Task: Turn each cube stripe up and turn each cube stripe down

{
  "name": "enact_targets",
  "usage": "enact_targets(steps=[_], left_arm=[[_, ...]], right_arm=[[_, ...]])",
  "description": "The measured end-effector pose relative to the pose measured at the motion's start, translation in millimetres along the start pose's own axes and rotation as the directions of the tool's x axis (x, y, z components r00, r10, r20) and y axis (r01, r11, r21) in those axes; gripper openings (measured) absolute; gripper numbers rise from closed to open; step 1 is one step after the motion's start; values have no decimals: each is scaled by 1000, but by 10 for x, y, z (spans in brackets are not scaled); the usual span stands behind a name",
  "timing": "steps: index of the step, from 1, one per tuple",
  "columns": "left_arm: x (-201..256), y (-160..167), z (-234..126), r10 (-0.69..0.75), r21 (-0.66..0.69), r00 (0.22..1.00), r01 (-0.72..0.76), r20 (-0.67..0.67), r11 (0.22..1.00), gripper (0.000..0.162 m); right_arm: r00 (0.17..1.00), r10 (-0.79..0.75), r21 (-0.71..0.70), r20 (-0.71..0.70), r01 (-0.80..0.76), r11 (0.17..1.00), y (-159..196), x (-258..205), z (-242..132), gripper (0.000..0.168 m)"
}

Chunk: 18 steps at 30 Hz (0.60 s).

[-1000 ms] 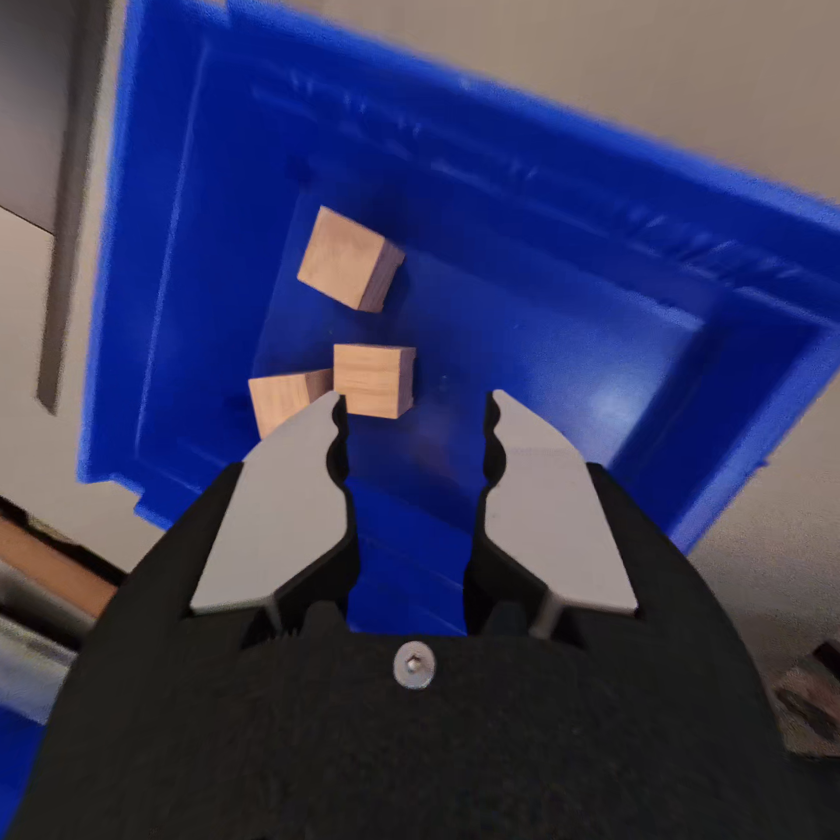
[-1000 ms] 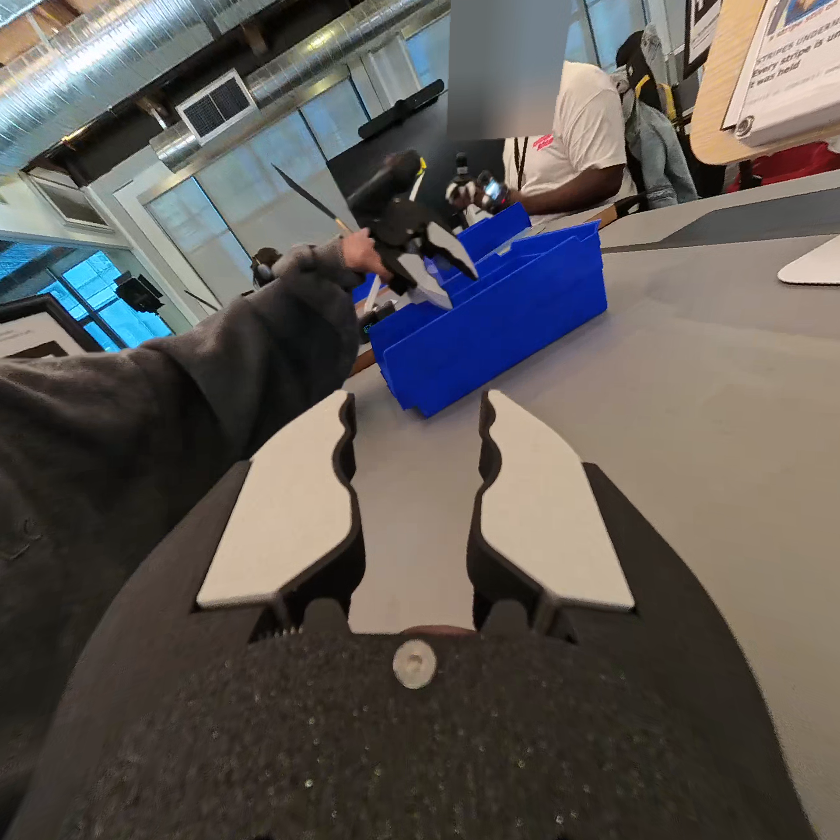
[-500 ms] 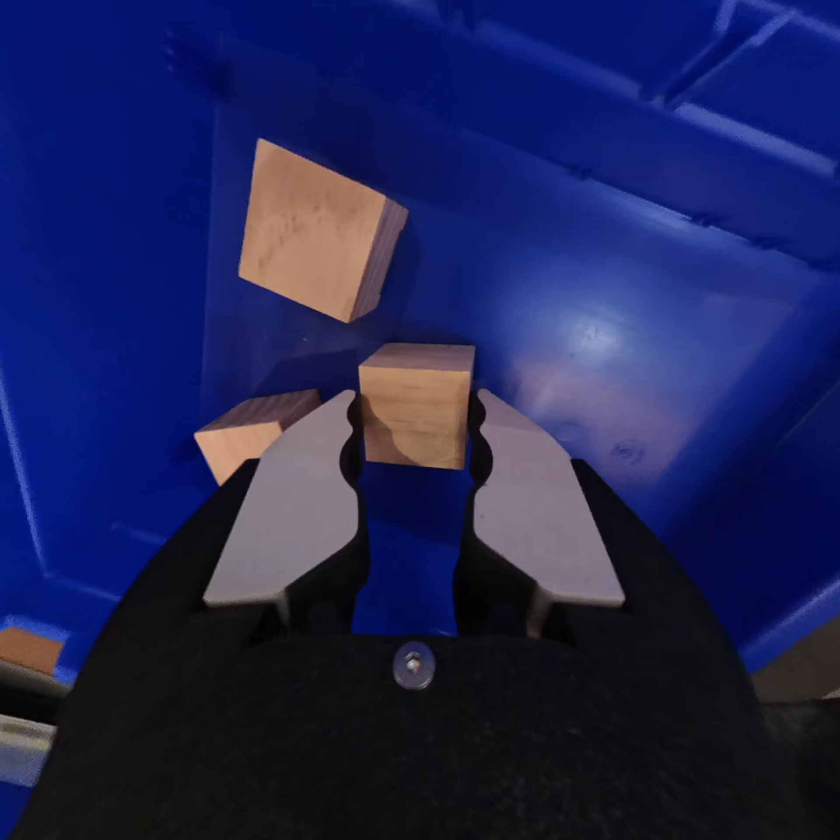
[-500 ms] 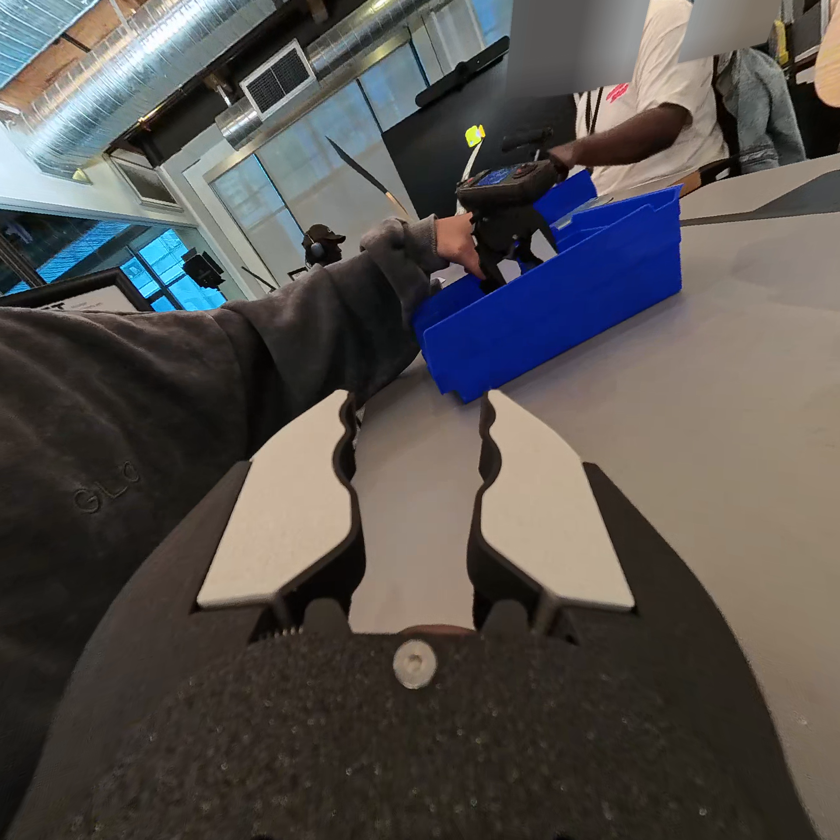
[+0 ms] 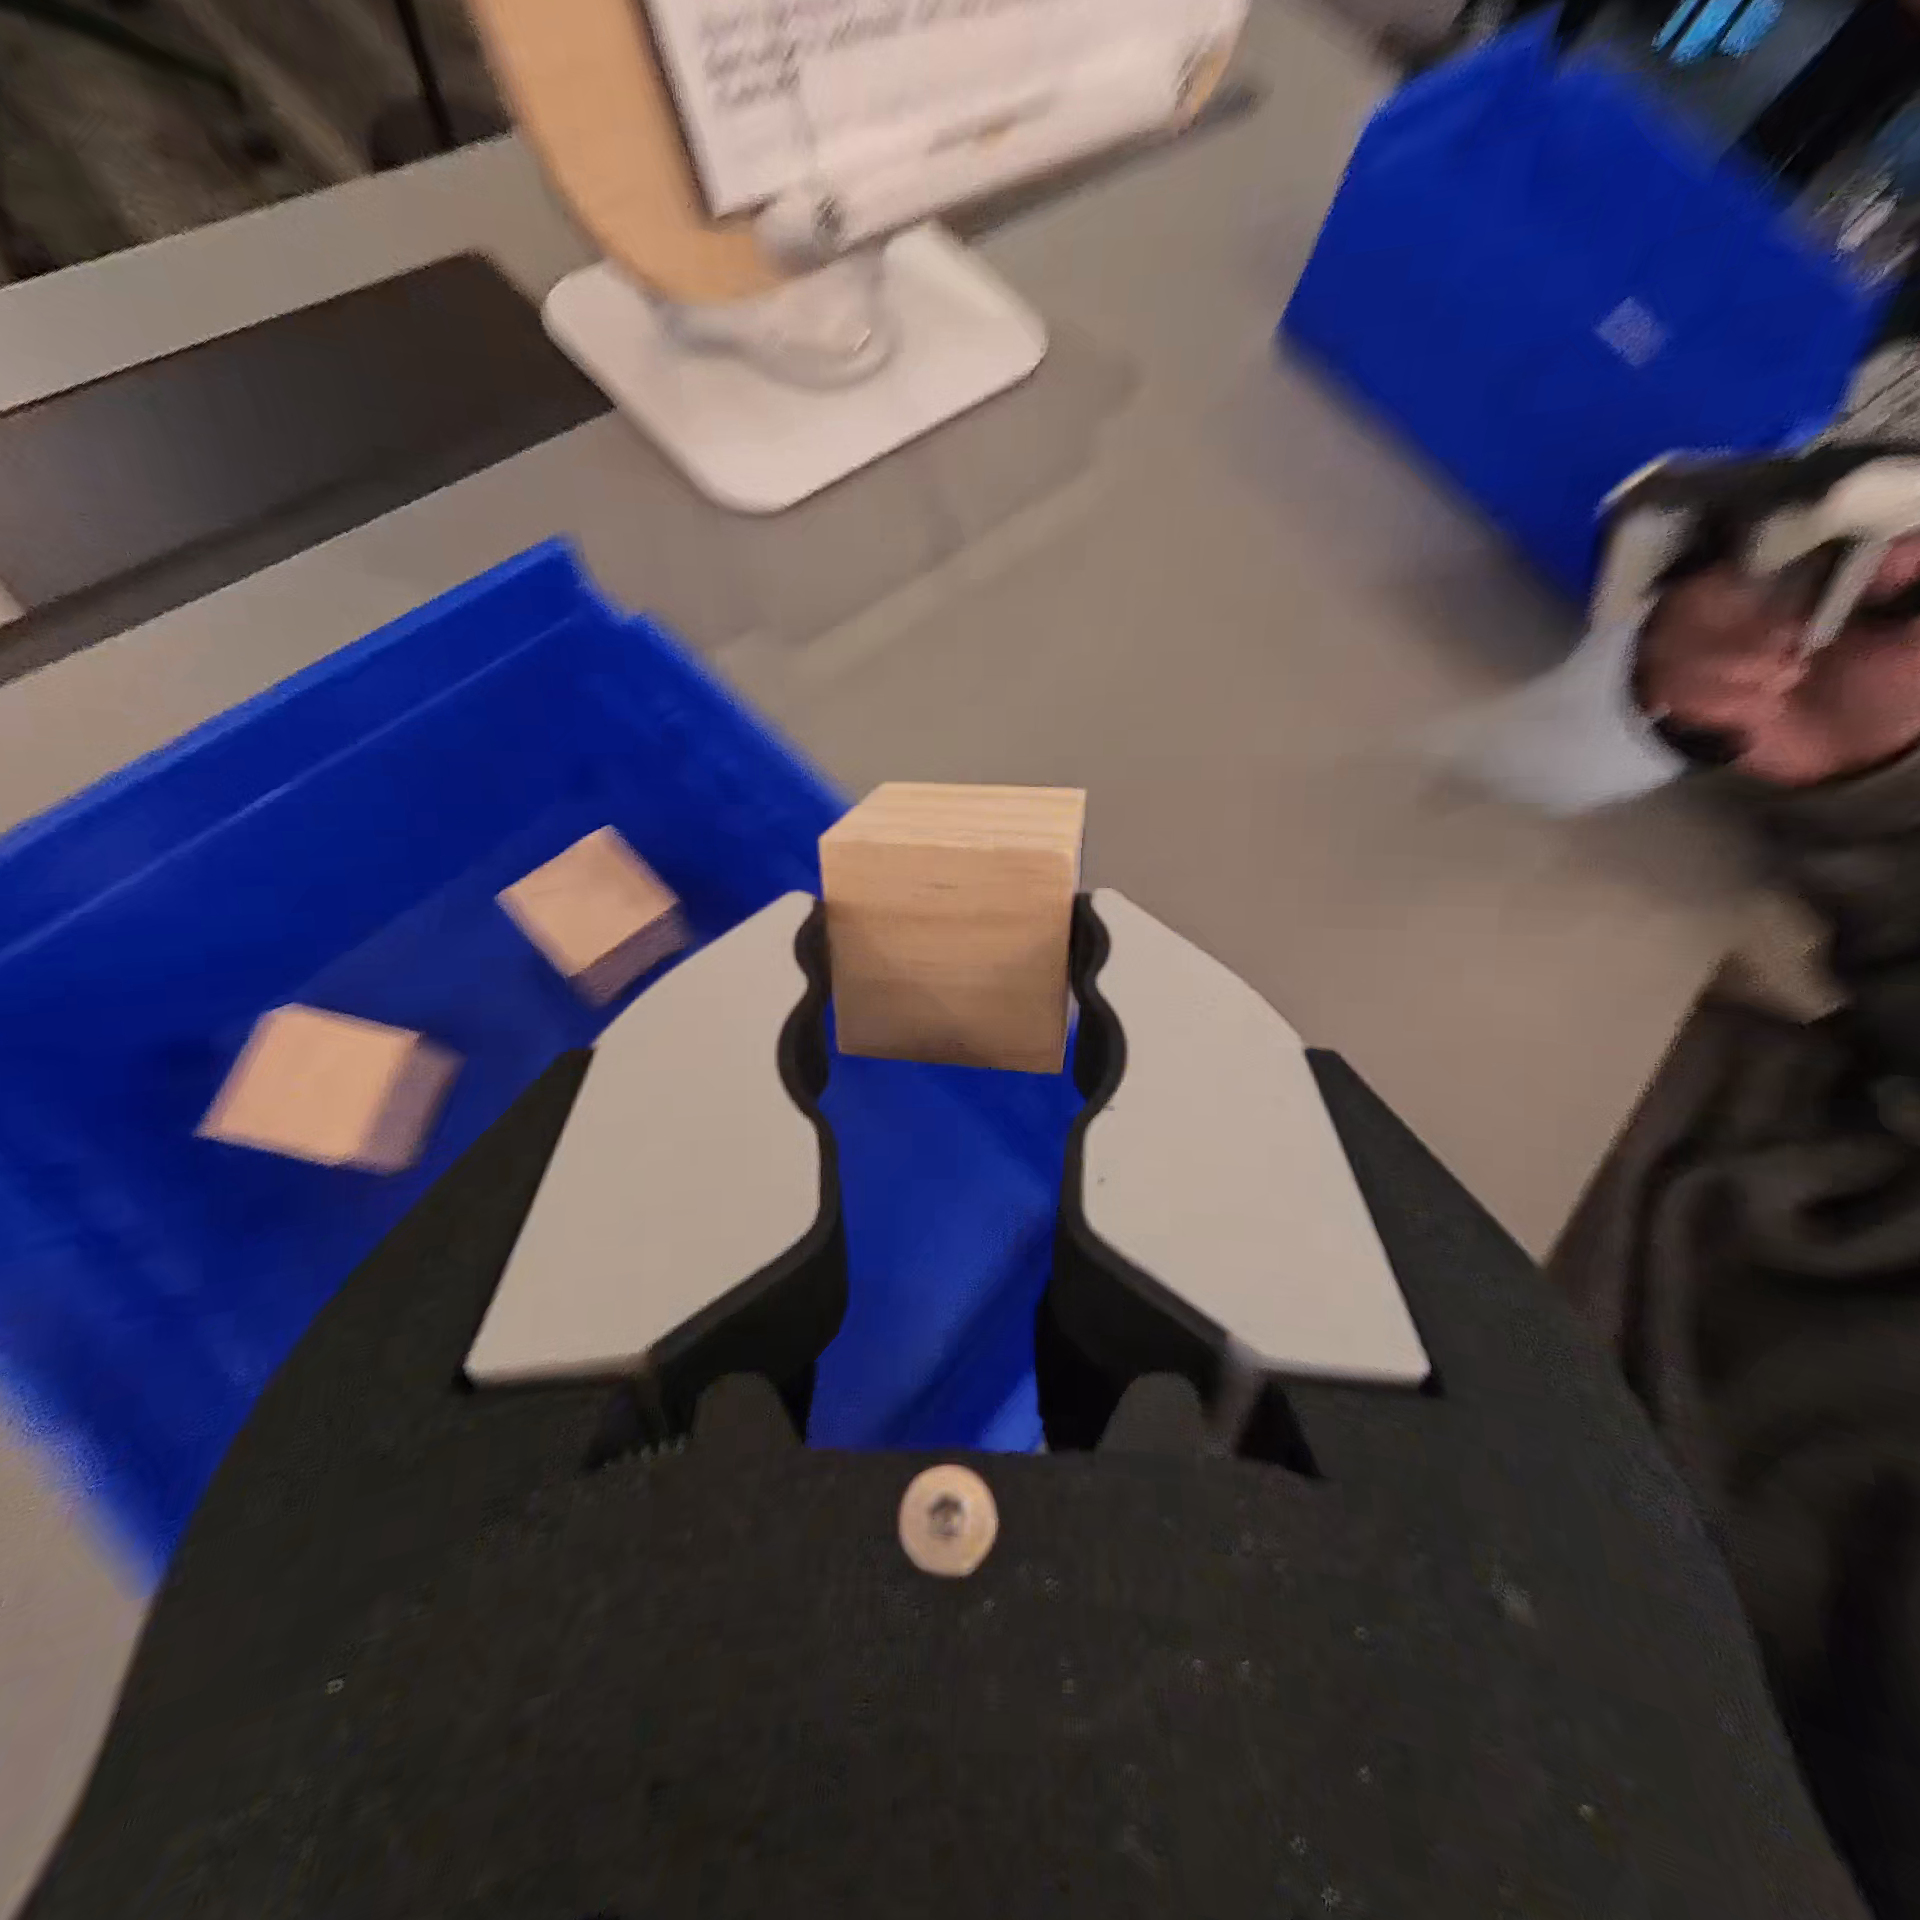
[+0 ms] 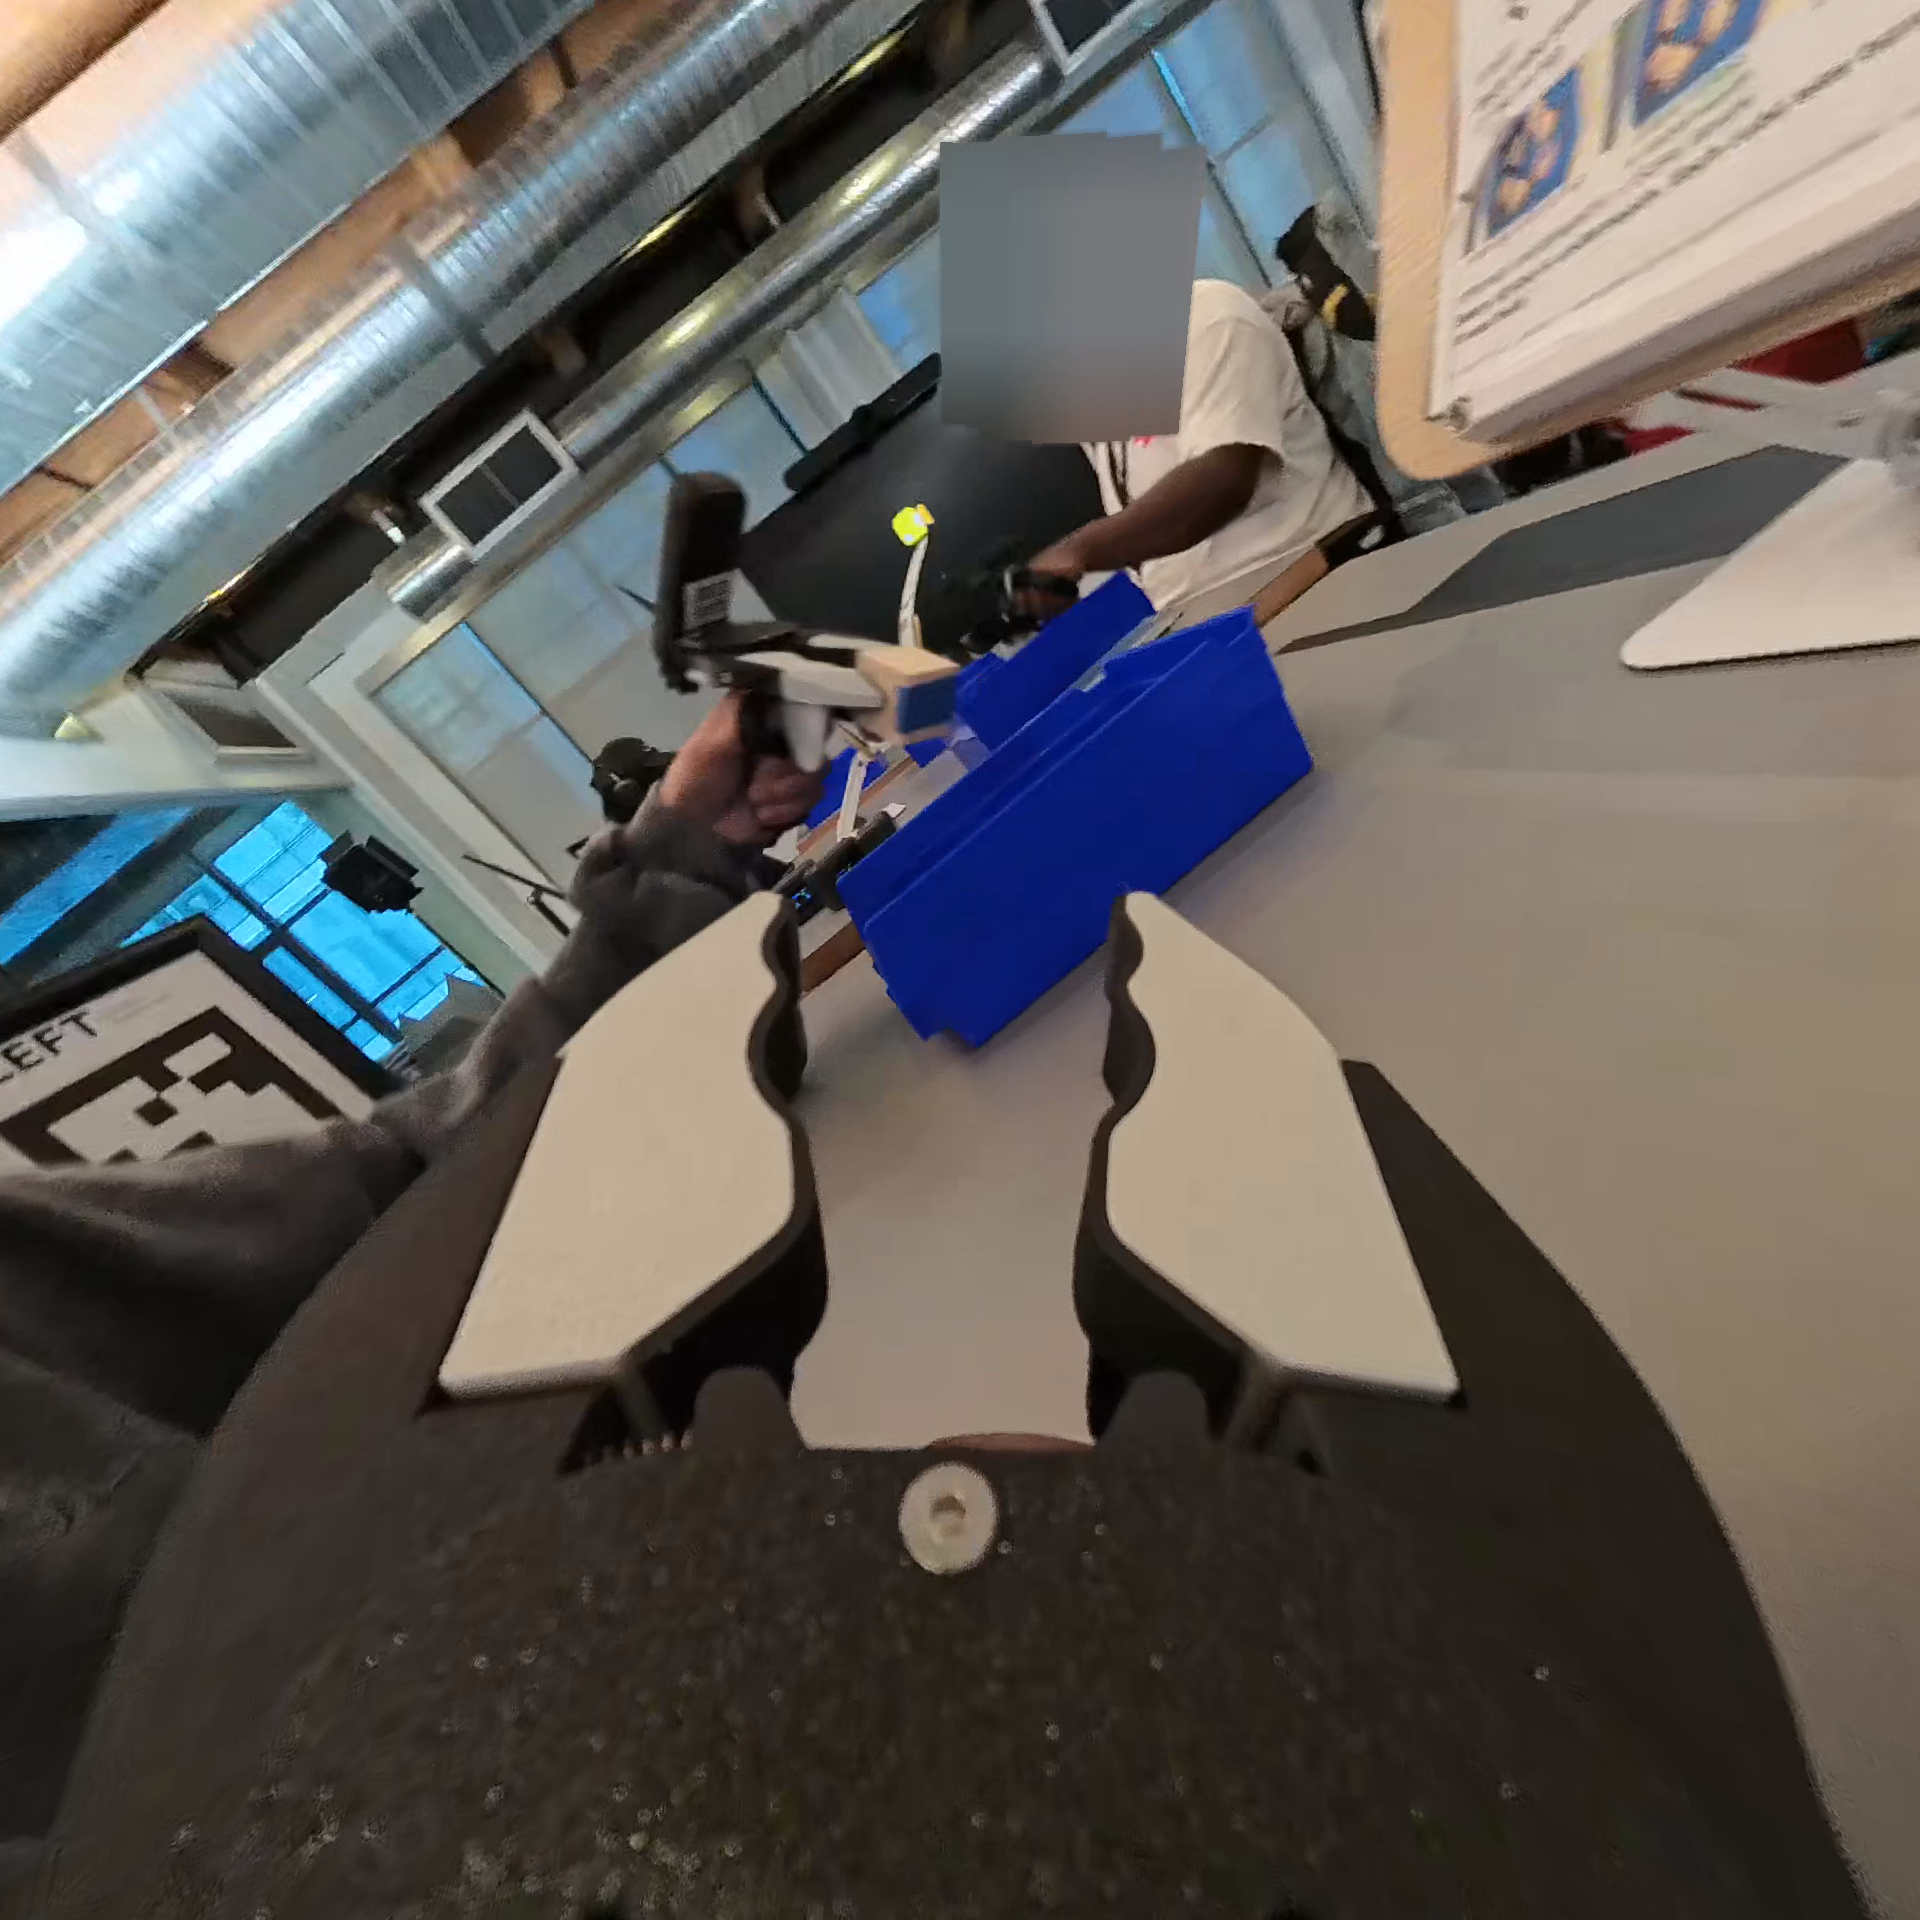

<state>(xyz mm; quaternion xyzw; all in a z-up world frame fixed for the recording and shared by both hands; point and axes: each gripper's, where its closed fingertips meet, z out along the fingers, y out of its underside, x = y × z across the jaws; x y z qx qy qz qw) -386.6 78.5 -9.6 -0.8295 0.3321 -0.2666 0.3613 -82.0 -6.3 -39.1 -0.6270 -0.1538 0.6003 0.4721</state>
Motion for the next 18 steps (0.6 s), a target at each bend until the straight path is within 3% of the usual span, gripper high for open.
enact_targets(steps=[5,11,14,18], left_arm=[[871,-276,423,-243,157,930,293,-277,943,43],[1585,-437,1088,-384,124,744,526,-546,842,43],[1803,-415,1336,-402,97,673,575,-621,813,43],[1958,-269,1611,-424,27,656,560,-624,828,43]], right_arm=[[995,61,-52,-79,-65,996,-61,66,-66,60],[992,82,-106,-97,-92,990,-44,-11,-28,68],[990,121,-122,-75,-130,984,13,-51,56,72],[977,204,-116,-54,-209,971,109,-16,204,80]])
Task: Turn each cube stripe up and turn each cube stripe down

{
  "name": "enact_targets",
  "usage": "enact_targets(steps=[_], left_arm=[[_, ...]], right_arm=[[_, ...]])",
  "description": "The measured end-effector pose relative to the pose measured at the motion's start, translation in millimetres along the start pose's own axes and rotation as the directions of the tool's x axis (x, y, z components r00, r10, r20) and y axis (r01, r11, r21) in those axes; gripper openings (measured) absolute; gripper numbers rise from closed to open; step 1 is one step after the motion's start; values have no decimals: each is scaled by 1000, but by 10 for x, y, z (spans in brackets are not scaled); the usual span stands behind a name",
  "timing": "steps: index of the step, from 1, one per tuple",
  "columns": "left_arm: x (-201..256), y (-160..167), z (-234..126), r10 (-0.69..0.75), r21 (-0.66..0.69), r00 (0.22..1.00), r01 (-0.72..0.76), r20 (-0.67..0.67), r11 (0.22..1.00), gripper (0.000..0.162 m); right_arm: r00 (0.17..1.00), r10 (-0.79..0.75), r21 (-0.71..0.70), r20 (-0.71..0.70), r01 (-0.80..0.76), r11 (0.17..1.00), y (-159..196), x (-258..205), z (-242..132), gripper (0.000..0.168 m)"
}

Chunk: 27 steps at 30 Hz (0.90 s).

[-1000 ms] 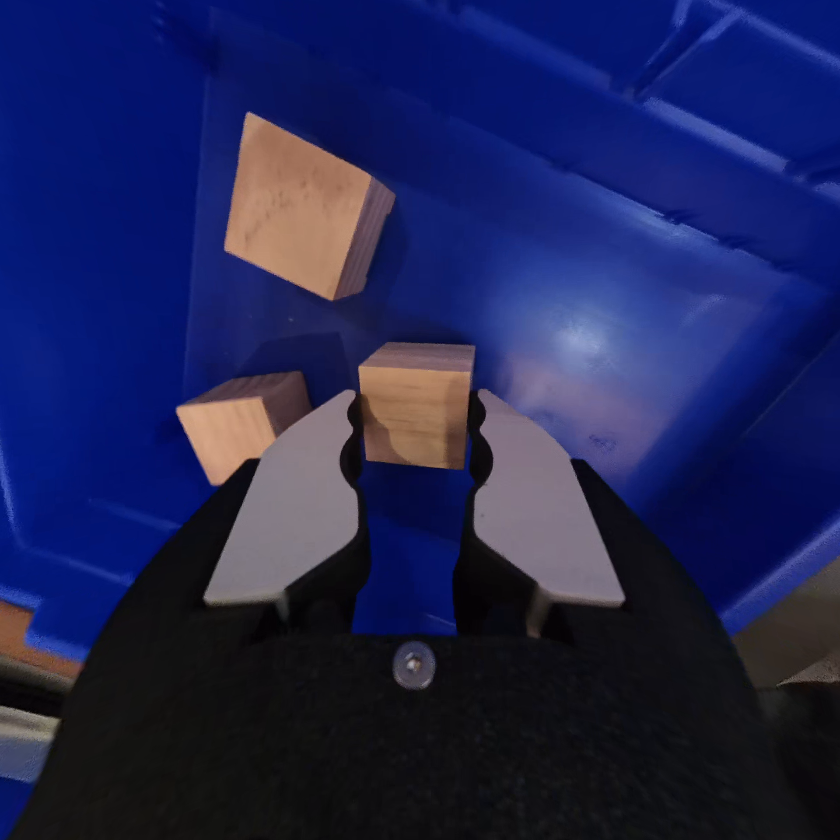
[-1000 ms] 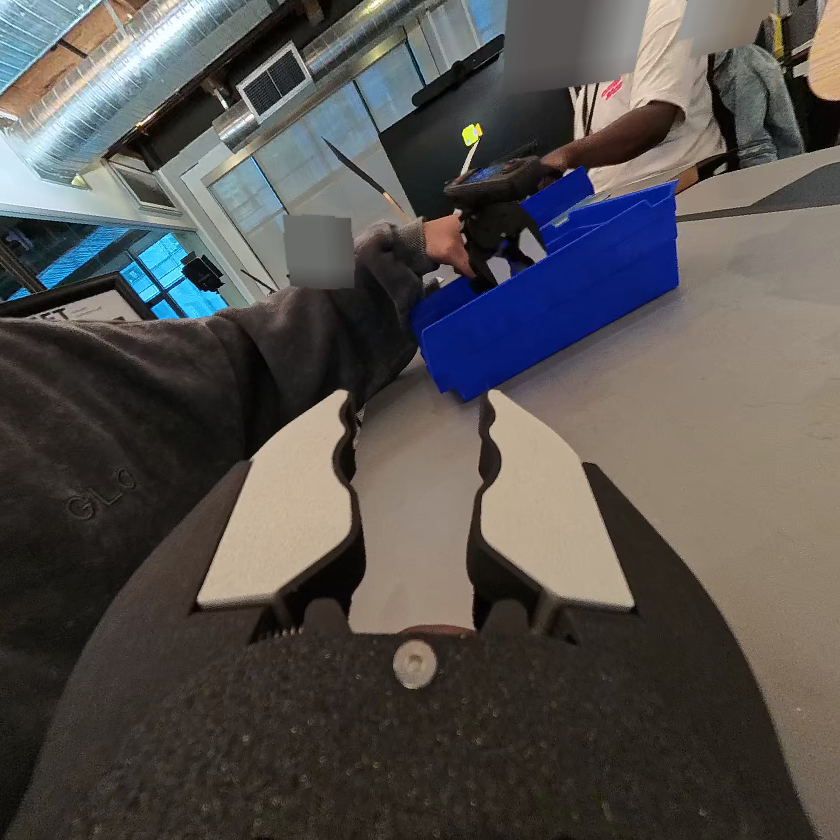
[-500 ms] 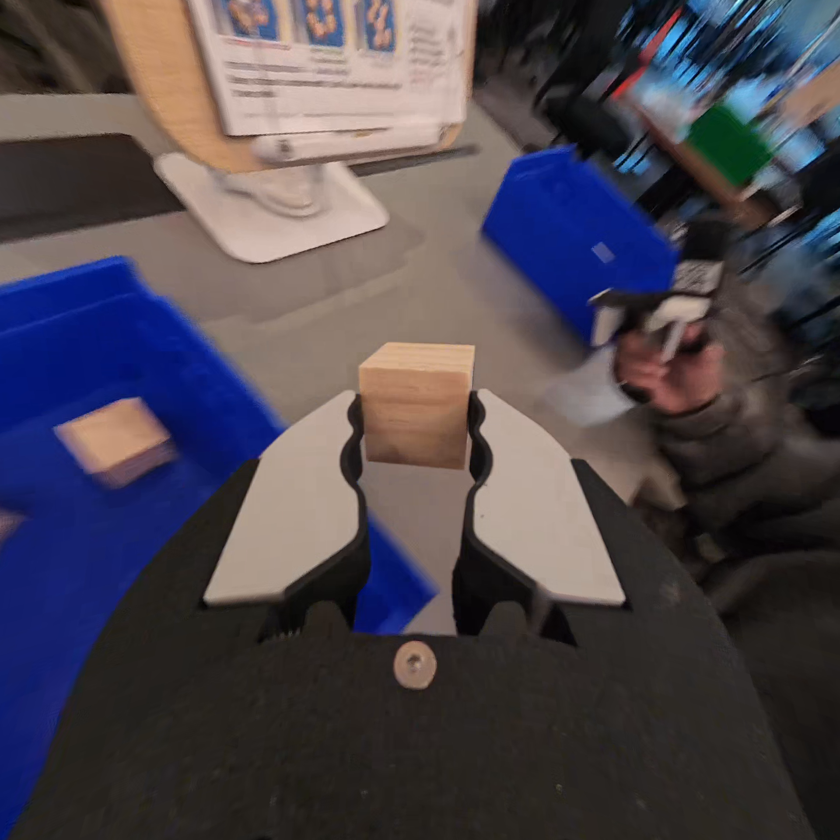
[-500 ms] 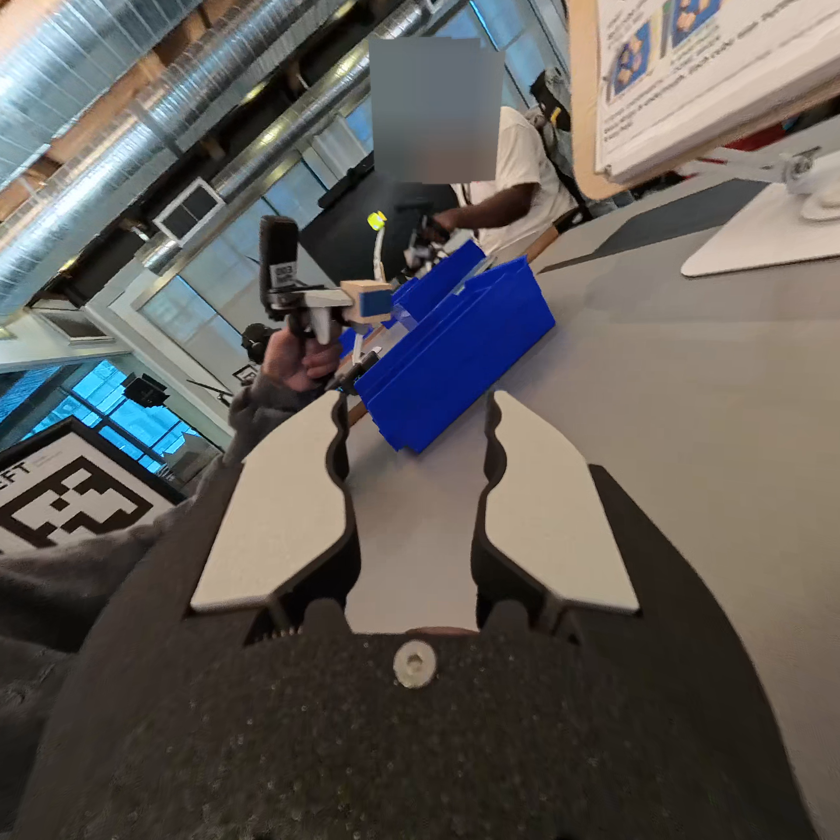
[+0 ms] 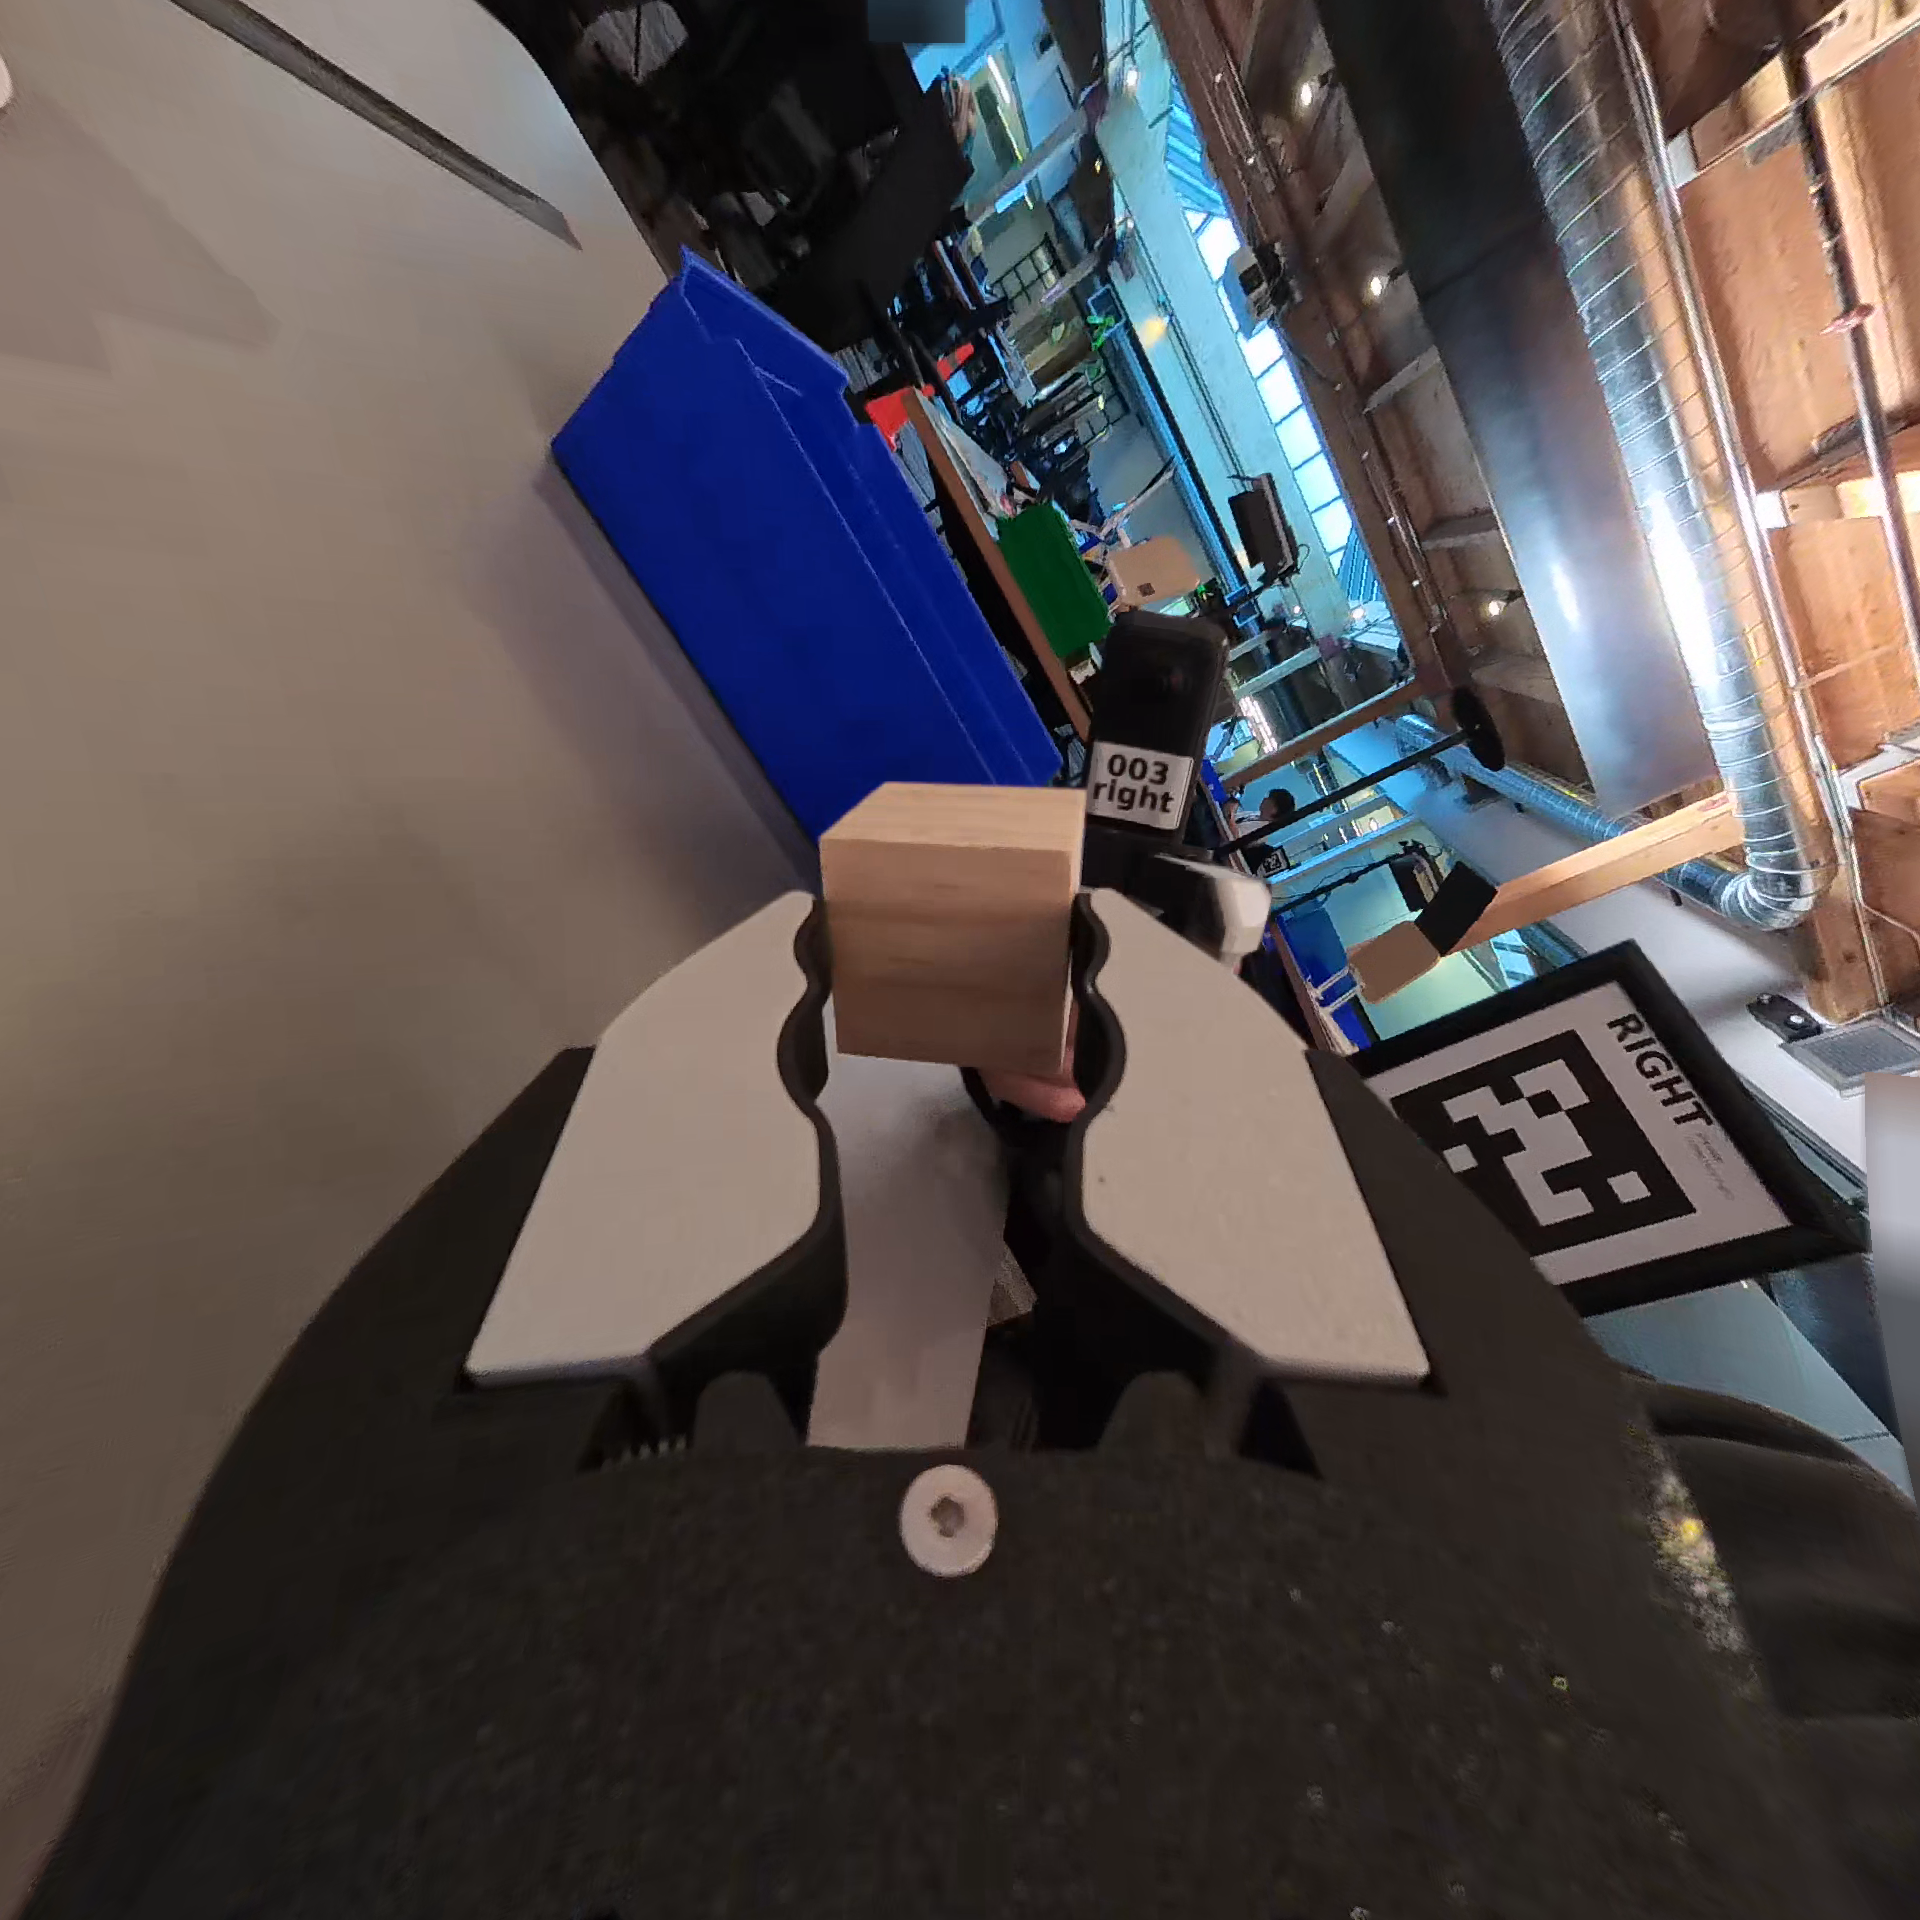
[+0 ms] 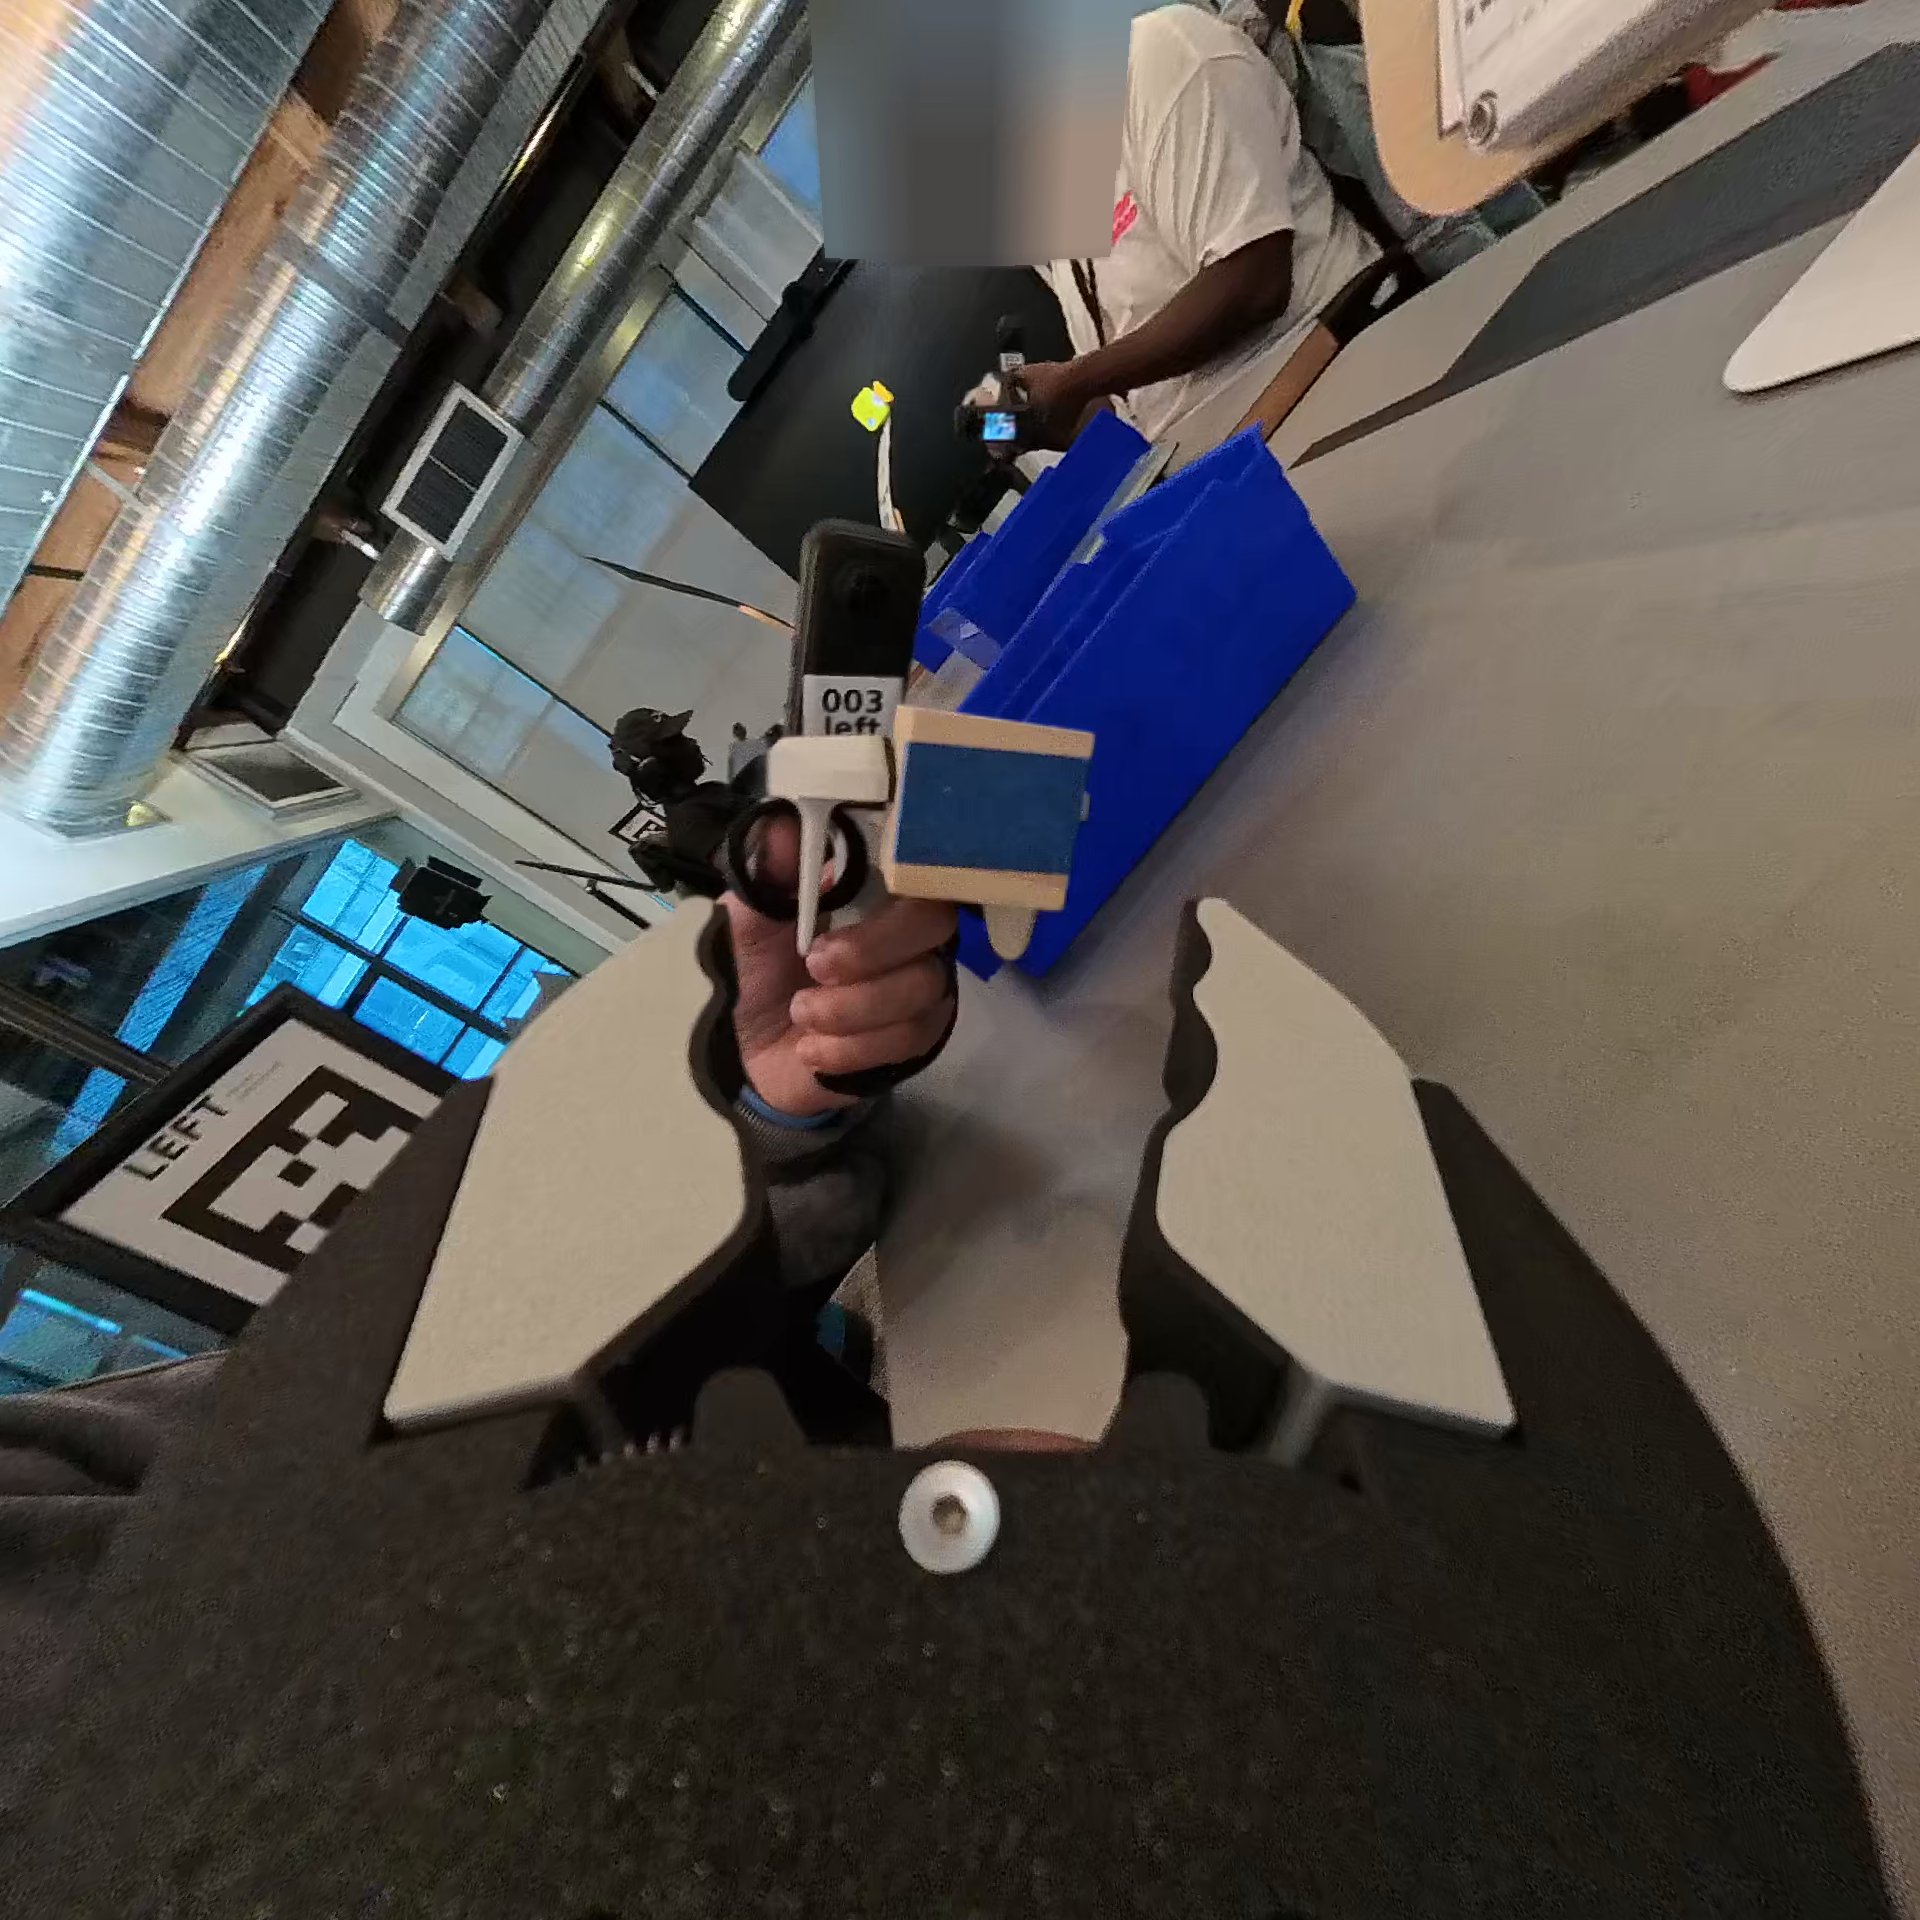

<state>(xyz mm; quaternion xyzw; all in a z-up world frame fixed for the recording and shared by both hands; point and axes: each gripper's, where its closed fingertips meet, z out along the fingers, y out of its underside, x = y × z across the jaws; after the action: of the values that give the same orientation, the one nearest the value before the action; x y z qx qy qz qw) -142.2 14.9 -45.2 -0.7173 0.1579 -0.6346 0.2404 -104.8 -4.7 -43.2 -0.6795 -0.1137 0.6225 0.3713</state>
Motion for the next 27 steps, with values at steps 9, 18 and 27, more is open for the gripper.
enact_targets(steps=[9,18,27], left_arm=[[-3,187,146,8,-69,1000,-9,-13,998,43],[134,207,144,-73,-65,987,65,-145,996,52],[-310,595,-619,255,0,928,-265,274,964,75]], right_arm=[[992,110,-40,56,-108,993,251,97,286,71],[987,122,-64,100,-116,991,289,12,266,45],[997,62,-28,51,-61,998,151,46,112,45]])
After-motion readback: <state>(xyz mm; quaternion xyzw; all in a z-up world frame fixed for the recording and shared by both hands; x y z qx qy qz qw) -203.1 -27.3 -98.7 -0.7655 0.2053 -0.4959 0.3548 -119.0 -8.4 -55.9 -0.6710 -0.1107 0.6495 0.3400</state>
